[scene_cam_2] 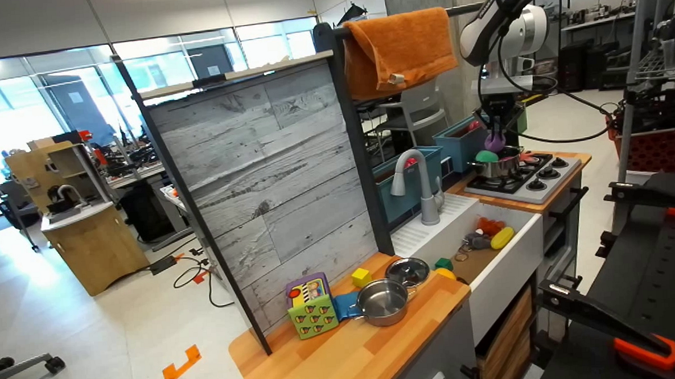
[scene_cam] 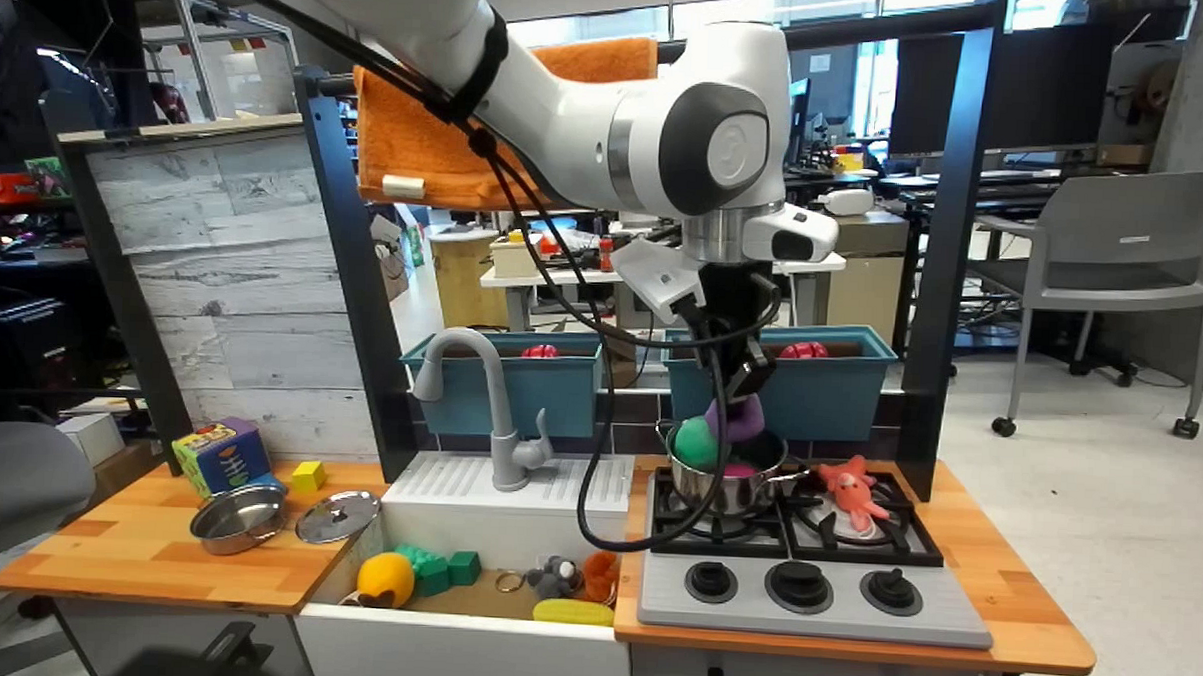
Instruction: Pick the purple object and put it in the pot on the stove
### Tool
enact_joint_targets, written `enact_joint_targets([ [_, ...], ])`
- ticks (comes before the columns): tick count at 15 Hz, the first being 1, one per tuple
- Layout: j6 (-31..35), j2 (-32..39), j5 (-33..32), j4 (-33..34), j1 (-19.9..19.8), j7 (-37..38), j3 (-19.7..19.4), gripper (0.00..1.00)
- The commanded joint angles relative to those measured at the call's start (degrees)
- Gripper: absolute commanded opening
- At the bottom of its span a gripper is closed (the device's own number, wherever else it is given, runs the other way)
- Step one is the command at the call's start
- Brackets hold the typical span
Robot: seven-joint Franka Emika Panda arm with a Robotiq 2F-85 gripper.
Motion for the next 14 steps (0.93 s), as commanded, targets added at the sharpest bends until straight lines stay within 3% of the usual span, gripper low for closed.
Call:
enact_joint_targets([
  [1,-3.1,2.9,0.6,5.8,-1.8,1.6,-0.2,0.04],
  [14,-9.6,7.2,0.1,11.7,-3.0,3.4,0.6,0.04],
])
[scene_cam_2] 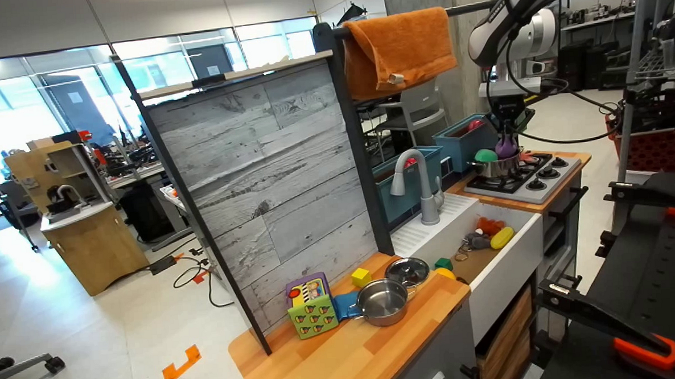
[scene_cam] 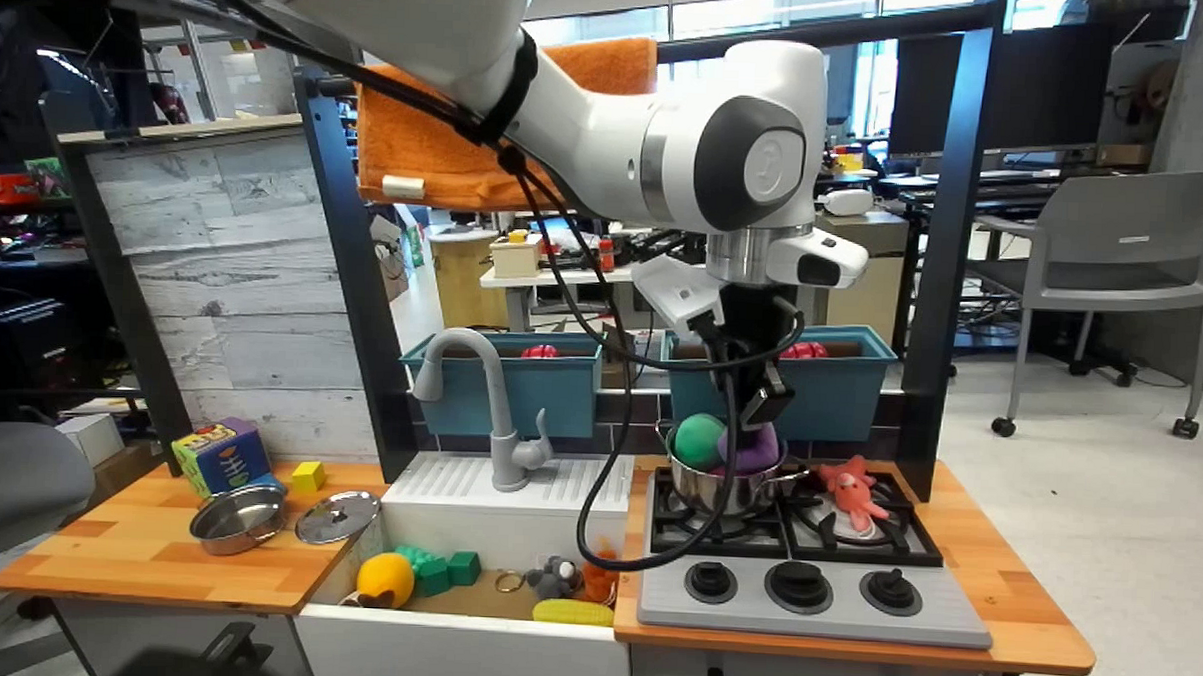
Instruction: Pick the purple object and put it in the pot on the stove
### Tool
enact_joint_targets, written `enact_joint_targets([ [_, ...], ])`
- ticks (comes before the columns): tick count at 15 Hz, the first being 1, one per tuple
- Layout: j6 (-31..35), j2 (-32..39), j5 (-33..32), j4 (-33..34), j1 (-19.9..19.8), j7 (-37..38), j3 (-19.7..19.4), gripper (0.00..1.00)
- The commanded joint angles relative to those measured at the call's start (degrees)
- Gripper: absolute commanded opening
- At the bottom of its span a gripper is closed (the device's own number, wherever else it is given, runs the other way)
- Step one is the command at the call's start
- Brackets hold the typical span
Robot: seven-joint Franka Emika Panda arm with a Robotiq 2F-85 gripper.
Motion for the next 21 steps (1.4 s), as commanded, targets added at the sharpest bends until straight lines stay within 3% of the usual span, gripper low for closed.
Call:
enact_joint_targets([
  [1,-3.4,3.3,0.1,5.7,-0.6,1.2,0.6,0.04],
  [2,-3.8,3.7,0.1,6.2,-0.6,1.5,0.6,0.04],
  [4,-4.4,4.2,0.1,7.4,-0.7,2.2,0.8,0.43],
  [12,-6.4,5.6,-0.3,11.4,-0.9,2.9,1.2,0.98],
  [21,-4.0,3.4,0.0,7.5,0.1,2.2,0.3,1.00],
])
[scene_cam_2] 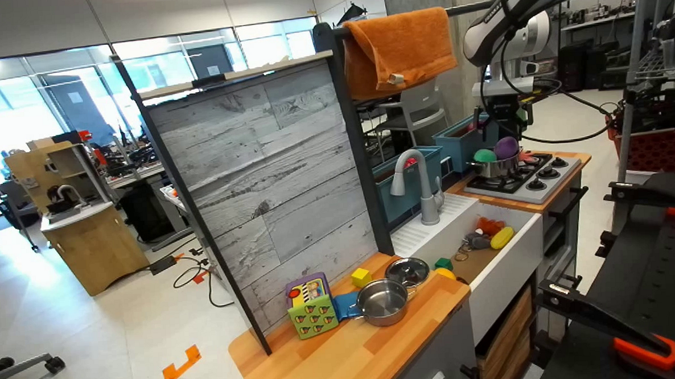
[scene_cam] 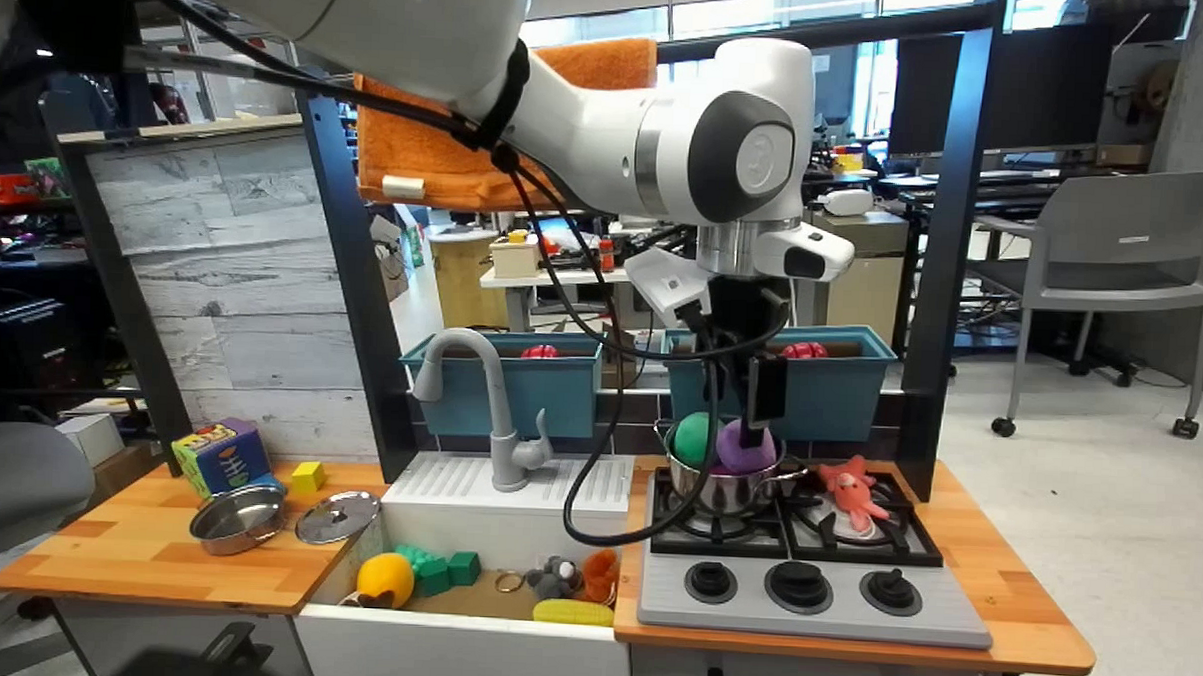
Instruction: Pick the purple object and put it in the pot on the stove
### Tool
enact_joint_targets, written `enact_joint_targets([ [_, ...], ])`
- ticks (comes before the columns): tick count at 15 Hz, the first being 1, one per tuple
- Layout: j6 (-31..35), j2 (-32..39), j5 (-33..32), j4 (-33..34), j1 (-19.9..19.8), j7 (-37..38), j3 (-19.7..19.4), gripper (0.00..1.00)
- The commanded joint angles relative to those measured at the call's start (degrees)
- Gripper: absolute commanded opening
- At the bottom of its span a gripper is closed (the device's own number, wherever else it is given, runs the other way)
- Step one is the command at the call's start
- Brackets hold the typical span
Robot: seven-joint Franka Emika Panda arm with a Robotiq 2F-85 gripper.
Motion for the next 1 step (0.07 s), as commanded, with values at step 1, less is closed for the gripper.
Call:
enact_joint_targets([
  [1,0.0,0.0,0.0,0.2,0.0,0.0,0.0,1.00],
])
